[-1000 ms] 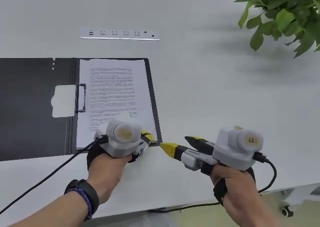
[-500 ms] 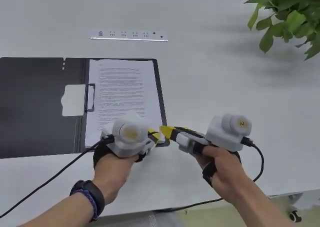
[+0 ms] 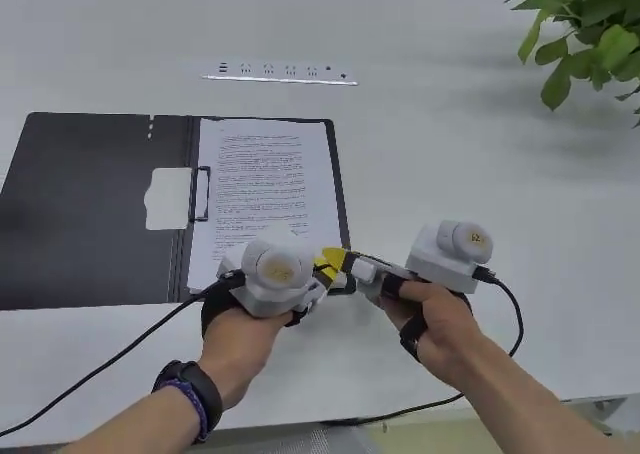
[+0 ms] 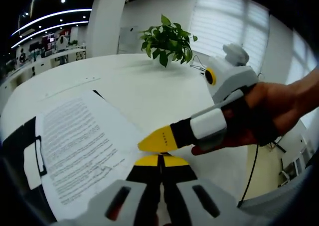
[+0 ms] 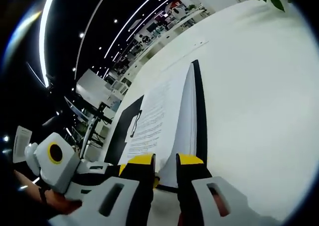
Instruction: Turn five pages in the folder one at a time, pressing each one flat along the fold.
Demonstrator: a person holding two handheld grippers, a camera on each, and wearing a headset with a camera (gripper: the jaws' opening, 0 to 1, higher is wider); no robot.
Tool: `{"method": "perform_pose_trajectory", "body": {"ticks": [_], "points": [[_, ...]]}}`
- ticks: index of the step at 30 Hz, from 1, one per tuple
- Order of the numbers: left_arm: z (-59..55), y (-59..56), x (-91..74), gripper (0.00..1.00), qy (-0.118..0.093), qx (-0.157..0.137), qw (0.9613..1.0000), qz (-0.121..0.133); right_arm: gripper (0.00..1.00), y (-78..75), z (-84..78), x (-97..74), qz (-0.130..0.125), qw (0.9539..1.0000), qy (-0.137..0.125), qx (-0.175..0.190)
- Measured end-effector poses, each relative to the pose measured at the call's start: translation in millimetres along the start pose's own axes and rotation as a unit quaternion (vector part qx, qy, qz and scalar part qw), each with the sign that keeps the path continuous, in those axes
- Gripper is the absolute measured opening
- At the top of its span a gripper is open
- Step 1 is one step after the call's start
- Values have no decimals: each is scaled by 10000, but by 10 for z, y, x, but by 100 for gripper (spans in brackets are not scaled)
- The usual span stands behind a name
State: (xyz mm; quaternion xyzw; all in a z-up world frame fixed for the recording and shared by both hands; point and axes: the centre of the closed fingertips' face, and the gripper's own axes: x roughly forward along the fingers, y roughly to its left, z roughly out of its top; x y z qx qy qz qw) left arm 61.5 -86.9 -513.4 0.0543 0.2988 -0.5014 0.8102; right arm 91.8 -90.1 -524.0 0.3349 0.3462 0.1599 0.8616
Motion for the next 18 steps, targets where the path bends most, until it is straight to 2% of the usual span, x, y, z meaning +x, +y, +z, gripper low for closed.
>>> {"method": "perform_pose_trajectory", "body": {"ticks": [3, 9, 15, 18], "points": [[2, 2, -21, 0, 2, 66, 10000, 8, 4, -19, 44, 13, -45, 9999, -93, 29], [43, -4, -104, 0, -41, 42, 10000, -44, 0, 39, 69, 15, -33, 9999, -107, -69], [35, -56, -210, 12, -13, 166, 9998, -141, 0, 77, 98, -5, -25, 9997, -223, -33], [40, -37, -291, 17, -43, 196, 9997, -119, 0, 98, 100, -28, -70, 9994, -318, 108]]}}
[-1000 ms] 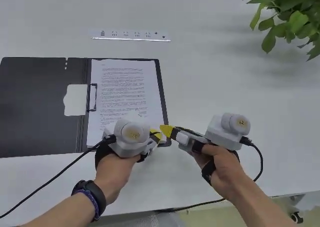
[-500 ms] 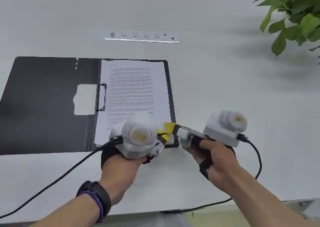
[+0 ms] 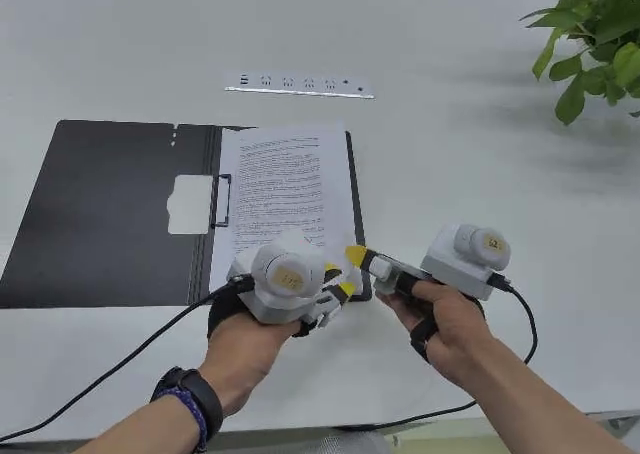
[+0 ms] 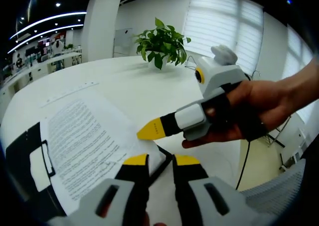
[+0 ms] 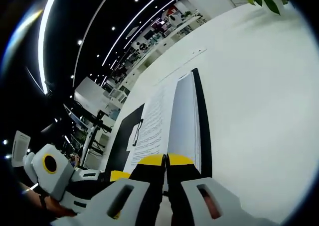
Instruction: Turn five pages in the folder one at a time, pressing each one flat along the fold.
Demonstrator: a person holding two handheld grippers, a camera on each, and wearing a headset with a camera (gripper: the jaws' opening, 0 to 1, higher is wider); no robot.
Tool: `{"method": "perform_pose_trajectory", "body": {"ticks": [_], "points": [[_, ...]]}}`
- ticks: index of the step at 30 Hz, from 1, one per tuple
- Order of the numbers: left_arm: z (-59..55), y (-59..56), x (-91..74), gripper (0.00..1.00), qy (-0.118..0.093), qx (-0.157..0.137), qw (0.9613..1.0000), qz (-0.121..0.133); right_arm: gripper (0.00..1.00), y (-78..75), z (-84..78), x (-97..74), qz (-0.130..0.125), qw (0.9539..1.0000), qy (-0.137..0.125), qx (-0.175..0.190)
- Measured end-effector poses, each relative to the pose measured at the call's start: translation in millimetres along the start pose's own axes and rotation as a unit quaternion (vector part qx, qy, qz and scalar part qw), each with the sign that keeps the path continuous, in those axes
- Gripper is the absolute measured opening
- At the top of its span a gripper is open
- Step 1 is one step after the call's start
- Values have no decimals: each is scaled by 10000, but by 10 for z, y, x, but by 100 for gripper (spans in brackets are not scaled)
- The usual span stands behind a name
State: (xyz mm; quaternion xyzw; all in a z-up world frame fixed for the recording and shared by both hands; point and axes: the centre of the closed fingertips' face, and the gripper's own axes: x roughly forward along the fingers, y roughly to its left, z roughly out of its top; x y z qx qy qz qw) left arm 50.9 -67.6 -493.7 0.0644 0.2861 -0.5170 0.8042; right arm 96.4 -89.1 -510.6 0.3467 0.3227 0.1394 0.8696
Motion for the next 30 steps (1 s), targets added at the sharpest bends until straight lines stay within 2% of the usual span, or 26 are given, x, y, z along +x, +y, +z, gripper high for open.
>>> {"method": "perform_pose_trajectory", "body": {"ticks": [3, 5, 8, 13, 16, 21, 24, 30], "points": [[-3, 34, -83, 20, -19, 39, 10000, 31, 0, 39, 21, -8, -32, 10000, -64, 37], [-24, 50, -158, 24, 43, 57, 10000, -17, 0, 60, 44, 0, -78, 9999, -95, -14], [-34, 134, -292, 26, -6, 45, 10000, 61, 0, 120, 68, 7, -78, 9999, -146, -12], [-122, 324, -515, 29, -27, -24, 9996, 289, 0, 255, 114, 21, -51, 9997, -226, -62], [-182, 427, -649, 29, -80, -266, 9986, 449, 0, 363, 124, 40, 42, 9996, -265, -68], [-293, 437, -806, 31, -61, -308, 9982, 520, 0, 544, 99, 97, 196, 9992, -336, -79], [-347, 486, -919, 32, -64, -341, 9976, 595, 0, 627, 62, 130, 252, 9991, -312, -100], [-384, 547, -1104, 34, -87, -315, 9969, 709, 0, 824, -24, 204, 400, 9988, -276, -98]]}}
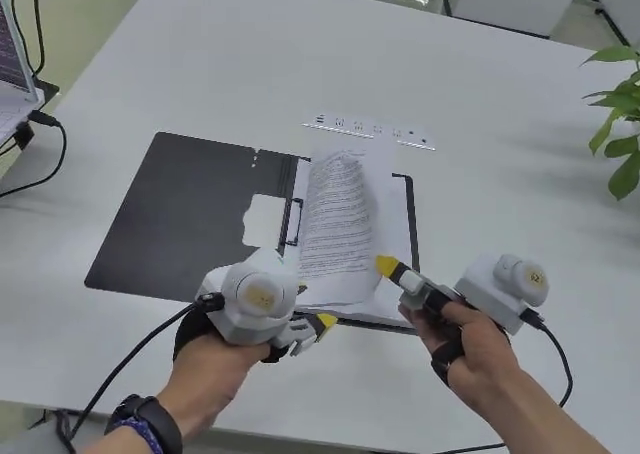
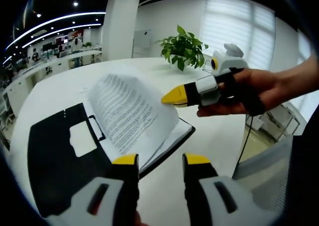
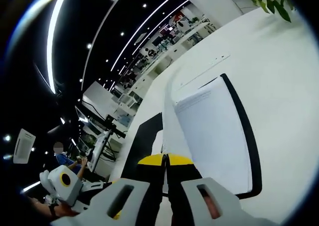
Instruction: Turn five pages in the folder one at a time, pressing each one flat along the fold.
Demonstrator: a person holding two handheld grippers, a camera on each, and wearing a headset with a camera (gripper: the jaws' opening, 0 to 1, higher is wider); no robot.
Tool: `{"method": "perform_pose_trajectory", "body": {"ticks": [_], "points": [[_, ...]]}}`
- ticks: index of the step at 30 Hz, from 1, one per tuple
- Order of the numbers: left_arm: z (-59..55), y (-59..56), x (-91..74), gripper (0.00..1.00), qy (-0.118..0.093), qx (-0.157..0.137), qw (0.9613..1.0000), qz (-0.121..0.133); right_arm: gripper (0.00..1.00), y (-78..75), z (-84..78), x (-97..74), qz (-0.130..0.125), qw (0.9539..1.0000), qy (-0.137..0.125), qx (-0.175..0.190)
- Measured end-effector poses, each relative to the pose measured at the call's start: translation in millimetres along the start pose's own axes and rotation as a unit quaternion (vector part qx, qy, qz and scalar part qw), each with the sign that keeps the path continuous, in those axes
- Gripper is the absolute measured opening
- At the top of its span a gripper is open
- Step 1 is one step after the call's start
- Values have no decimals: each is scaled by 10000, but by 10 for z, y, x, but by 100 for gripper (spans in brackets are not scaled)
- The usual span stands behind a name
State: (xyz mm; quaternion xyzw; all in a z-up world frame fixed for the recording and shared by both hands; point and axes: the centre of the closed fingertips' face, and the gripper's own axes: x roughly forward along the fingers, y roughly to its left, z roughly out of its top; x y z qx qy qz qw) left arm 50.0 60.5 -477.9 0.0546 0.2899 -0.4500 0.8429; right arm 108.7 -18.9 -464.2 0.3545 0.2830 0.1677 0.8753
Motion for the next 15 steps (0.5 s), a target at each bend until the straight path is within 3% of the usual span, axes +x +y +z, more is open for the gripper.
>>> {"method": "perform_pose_trajectory", "body": {"ticks": [15], "points": [[-13, 186, -406, 43, -182, -2, 9996, 199, 0, 438, -166, 260, 313, 9993, 159, -104]]}}
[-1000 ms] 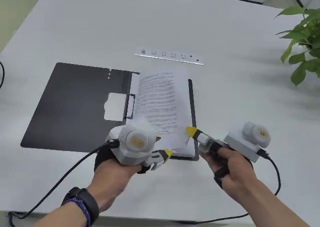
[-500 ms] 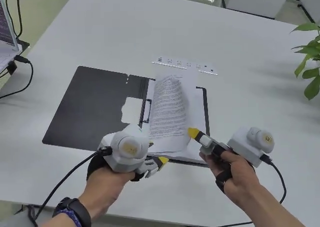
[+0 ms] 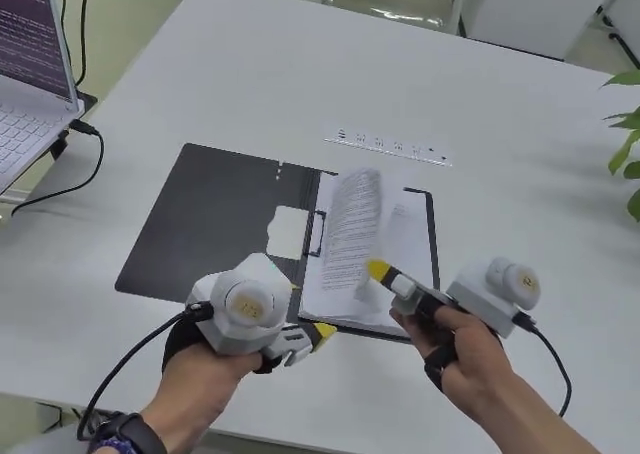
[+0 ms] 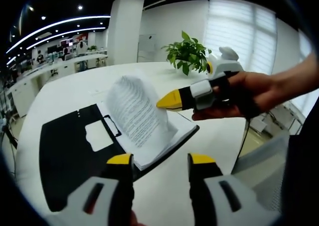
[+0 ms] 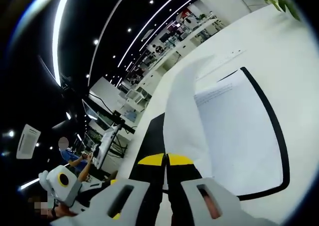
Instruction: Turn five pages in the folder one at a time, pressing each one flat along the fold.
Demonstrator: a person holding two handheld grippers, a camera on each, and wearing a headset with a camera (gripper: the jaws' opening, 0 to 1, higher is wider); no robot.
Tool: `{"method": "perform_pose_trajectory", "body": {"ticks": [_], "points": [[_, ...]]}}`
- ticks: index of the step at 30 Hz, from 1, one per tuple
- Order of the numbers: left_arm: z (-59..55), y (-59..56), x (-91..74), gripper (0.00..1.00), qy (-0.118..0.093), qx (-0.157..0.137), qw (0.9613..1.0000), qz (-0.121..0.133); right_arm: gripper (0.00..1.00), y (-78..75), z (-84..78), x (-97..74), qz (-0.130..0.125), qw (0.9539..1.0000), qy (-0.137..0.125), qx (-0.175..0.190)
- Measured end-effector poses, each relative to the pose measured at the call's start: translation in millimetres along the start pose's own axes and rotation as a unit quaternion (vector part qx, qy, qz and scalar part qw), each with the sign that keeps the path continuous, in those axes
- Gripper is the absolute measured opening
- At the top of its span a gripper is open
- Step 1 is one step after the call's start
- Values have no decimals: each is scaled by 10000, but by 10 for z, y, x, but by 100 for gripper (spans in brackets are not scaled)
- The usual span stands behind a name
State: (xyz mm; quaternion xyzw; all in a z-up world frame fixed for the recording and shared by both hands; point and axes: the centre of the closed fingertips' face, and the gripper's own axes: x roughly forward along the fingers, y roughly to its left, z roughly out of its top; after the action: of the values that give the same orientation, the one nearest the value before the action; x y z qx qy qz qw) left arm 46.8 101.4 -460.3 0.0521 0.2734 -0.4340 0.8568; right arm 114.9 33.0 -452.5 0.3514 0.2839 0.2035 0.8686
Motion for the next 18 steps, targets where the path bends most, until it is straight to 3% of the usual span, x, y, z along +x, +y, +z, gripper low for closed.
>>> {"method": "perform_pose_trajectory", "body": {"ticks": [8, 12, 18], "points": [[108, 178, -221, 47, -217, -50, 9996, 179, 0, 258, -28, 228, 238, 9996, 108, -125], [149, 247, -332, 49, -246, 81, 9994, 235, 0, 384, -80, 341, 339, 9992, 178, -146], [110, 404, -527, 53, -185, 255, 9990, 328, 0, 573, -216, 520, 528, 9978, 358, -196]]}}
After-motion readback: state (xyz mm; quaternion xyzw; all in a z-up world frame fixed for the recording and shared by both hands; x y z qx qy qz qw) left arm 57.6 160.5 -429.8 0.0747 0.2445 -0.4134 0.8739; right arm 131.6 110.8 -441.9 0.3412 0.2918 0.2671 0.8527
